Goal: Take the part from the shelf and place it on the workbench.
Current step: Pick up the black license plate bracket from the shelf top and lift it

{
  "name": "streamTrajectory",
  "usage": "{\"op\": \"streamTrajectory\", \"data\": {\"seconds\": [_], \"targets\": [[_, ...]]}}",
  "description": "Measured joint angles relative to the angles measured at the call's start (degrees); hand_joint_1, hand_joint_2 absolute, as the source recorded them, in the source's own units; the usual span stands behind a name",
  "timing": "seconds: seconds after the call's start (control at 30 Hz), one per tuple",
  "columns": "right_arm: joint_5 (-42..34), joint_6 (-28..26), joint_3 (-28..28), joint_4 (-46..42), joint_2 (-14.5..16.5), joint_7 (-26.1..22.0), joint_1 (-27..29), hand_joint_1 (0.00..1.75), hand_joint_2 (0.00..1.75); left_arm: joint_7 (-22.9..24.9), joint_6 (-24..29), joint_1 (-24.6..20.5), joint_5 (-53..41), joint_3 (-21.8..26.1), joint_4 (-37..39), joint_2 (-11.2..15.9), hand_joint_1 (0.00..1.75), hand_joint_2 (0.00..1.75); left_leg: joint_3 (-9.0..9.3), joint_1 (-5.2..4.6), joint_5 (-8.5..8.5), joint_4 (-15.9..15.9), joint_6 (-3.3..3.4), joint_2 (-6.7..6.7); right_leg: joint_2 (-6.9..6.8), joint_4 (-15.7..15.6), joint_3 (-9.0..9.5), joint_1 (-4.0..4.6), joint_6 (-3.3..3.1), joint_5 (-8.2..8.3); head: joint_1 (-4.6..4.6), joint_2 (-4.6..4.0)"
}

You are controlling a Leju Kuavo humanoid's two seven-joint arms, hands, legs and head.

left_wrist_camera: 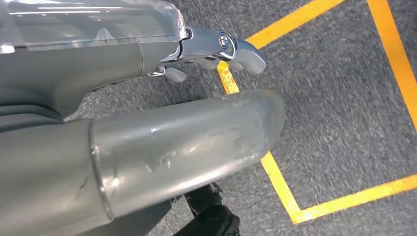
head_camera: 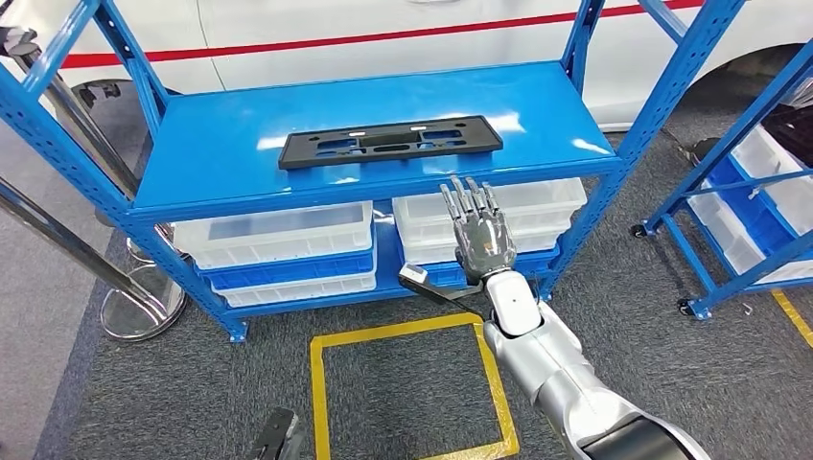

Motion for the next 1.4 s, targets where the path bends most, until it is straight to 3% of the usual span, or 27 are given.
{"op": "streamTrajectory", "data": {"seconds": [0.1, 0.2, 0.23, 0.27, 0.3, 0.37, 0.43, 0.53, 0.6, 0.7, 0.73, 0.77, 0.8, 0.87, 0.93, 1.0, 1.13, 1.4], "targets": [[0.42, 0.00, -0.81, 0.06, 0.37, -0.07, 0.01, 0.00, 1.75, -0.20, 0.01, -0.01, -0.08, 0.00, 0.00, 0.02, 0.00, 0.00, -1.19, 0.23, -2.11, 2.86, -0.75, 0.09, -0.04, -0.26, 0.13, -0.06, -1.20, 0.16, 0.00, 0.00], [0.67, 0.00, -1.47, 0.07, 0.73, -0.45, 0.24, 0.00, 1.75, -0.64, 0.00, 0.09, -0.33, 0.00, 0.00, 0.02, 0.00, 0.00, -6.11, 0.23, -7.00, 13.37, -1.07, 0.13, -0.08, -0.27, 0.17, 0.18, -1.85, 0.07, -0.01, 0.00], [0.68, 0.00, -1.70, 0.07, 0.77, -0.65, 0.40, 0.00, 1.75, -0.76, 0.00, 0.19, -0.37, -0.01, 0.00, 0.02, 0.00, 0.00, -7.46, 0.21, -7.60, 15.97, -1.01, 0.13, -0.08, -0.25, 0.20, 0.33, -1.94, 0.03, -0.01, 0.00], [0.68, 0.00, -1.92, 0.07, 0.77, -0.82, 0.54, 0.00, 1.75, -0.84, 0.00, 0.30, -0.40, -0.01, 0.00, 0.02, 0.00, 0.00, -7.88, 0.18, -7.14, 16.58, -0.85, 0.13, -0.06, -0.23, 0.26, 0.48, -2.02, -0.03, -0.01, 0.00], [0.68, 0.00, -2.11, 0.06, 0.78, -0.92, 0.63, 0.00, 1.75, -0.90, 0.00, 0.37, -0.45, -0.02, 0.00, 0.02, 0.00, 0.00, -7.17, 0.11, -5.63, 14.85, -0.55, 0.13, -0.02, -0.21, 0.38, 0.64, -2.07, -0.09, -0.01, 0.00], [0.69, 0.00, -2.39, 0.04, 0.88, -1.06, 0.66, 0.00, 1.75, -1.01, 0.01, 0.39, -0.58, -0.02, 0.00, 0.04, 0.00, 0.00, -3.62, -0.20, -1.64, 7.21, 0.42, 0.13, 0.06, -0.20, 0.70, 0.91, -2.10, -0.28, 0.01, 0.00], [0.70, 0.00, -2.65, 0.03, 0.97, -1.09, 0.63, 0.00, 1.75, -1.08, 0.03, 0.29, -0.78, -0.04, 0.00, 0.08, 0.00, 0.00, -0.94, -0.59, 0.13, 1.57, 1.18, 0.12, 0.08, -0.16, 0.74, 1.06, -1.81, -0.39, 0.02, 0.00], [0.70, -0.01, -3.00, -0.02, 1.12, -1.15, 0.70, 0.00, 1.75, -1.10, 0.05, 0.34, -0.91, -0.09, 0.00, 0.09, 0.00, 0.00, -0.30, -0.68, 0.28, 0.04, 1.49, 0.10, 0.01, -0.25, 0.69, 0.93, -0.86, -0.40, 0.01, 0.00], [0.70, -0.02, -3.20, -0.09, 1.19, -1.16, 0.63, 0.00, 1.75, -1.13, 0.08, 0.34, -0.92, -0.12, 0.00, 0.05, 0.00, 0.00, 0.15, -0.29, 0.74, -0.83, 1.87, 0.17, -0.01, 1.39, 0.10, 0.92, -0.30, -1.71, 0.04, 0.00], [0.70, -0.02, -3.43, -0.12, 1.20, -1.16, 0.76, 0.00, 1.75, -1.16, 0.09, 0.30, -0.92, -0.19, 0.00, 0.01, 0.00, 0.00, 0.35, -0.10, 0.89, -1.16, 2.18, 0.22, 0.00, 10.99, -4.48, 0.53, 0.42, -6.64, 0.06, 0.00], [0.70, -0.02, -3.45, -0.11, 1.19, -1.16, 0.95, 0.00, 1.75, -1.16, 0.09, 0.37, -0.92, -0.21, 0.00, 0.01, 0.00, 0.00, 0.36, -0.09, 0.83, -1.12, 2.17, 0.22, -0.02, 13.92, -6.04, 0.32, 0.65, -7.52, 0.06, 0.00], [0.70, -0.02, -3.48, -0.10, 1.18, -1.16, 1.11, 0.00, 1.75, -1.16, 0.09, 0.45, -0.92, -0.23, 0.00, 0.00, 0.00, 0.00, 0.38, -0.08, 0.74, -1.05, 2.13, 0.21, -0.03, 15.07, -6.81, 0.12, 0.85, -7.32, 0.05, 0.00], [0.70, -0.02, -3.49, -0.10, 1.16, -1.16, 1.19, 0.00, 1.75, -1.16, 0.09, 0.51, -0.92, -0.24, 0.00, -0.01, 0.00, 0.00, 0.45, -0.04, 0.59, -0.93, 2.03, 0.19, -0.06, 13.92, -6.40, -0.07, 1.00, -5.94, 0.06, 0.00], [0.70, -0.02, -3.51, -0.12, 1.16, -1.16, 1.12, 0.00, 1.75, -1.16, 0.09, 0.54, -0.92, -0.28, 0.00, -0.03, 0.00, 0.00, 0.62, 0.04, 0.09, -0.48, 1.64, 0.14, -0.16, 6.75, -3.02, -0.38, 1.16, -1.93, 0.06, 0.00], [0.71, -0.02, -3.55, -0.13, 1.17, -1.18, 1.02, 0.00, 1.75, -1.17, 0.09, 0.44, -0.93, -0.32, 0.00, -0.04, 0.00, 0.00, 0.50, -0.09, -0.40, 0.12, 1.08, 0.08, -0.15, 1.12, -0.34, -0.26, 0.89, -0.03, 0.04, 0.00], [0.72, -0.02, -3.63, -0.13, 1.16, -1.21, 1.06, 0.00, 1.75, -1.20, 0.10, 0.39, -0.95, -0.34, 0.00, -0.04, 0.00, 0.00, 0.36, -0.21, -0.62, 0.24, 0.52, 0.05, -0.03, 0.17, -0.01, 0.08, 0.24, -0.23, 0.04, 0.00], [0.74, -0.02, -3.82, -0.17, 1.20, -1.46, 0.98, 0.00, 1.75, -1.37, 0.37, 0.39, -1.03, -0.37, 0.00, -0.04, 0.00, 0.00, 0.31, 0.05, -1.19, 0.30, -0.60, 0.17, 0.05, -0.40, 0.41, -0.18, -1.05, -0.33, 0.00, 0.00], [0.74, -0.02, -3.82, -0.17, 1.20, -1.47, 0.97, 0.00, 1.75, -1.38, 0.37, 0.40, -1.03, -0.37, 0.00, -0.04, 0.00, 0.00, 0.29, 0.06, -1.20, 0.34, -0.62, 0.18, 0.05, -0.42, 0.43, -0.20, -1.07, -0.34, -0.01, 0.00]]}}
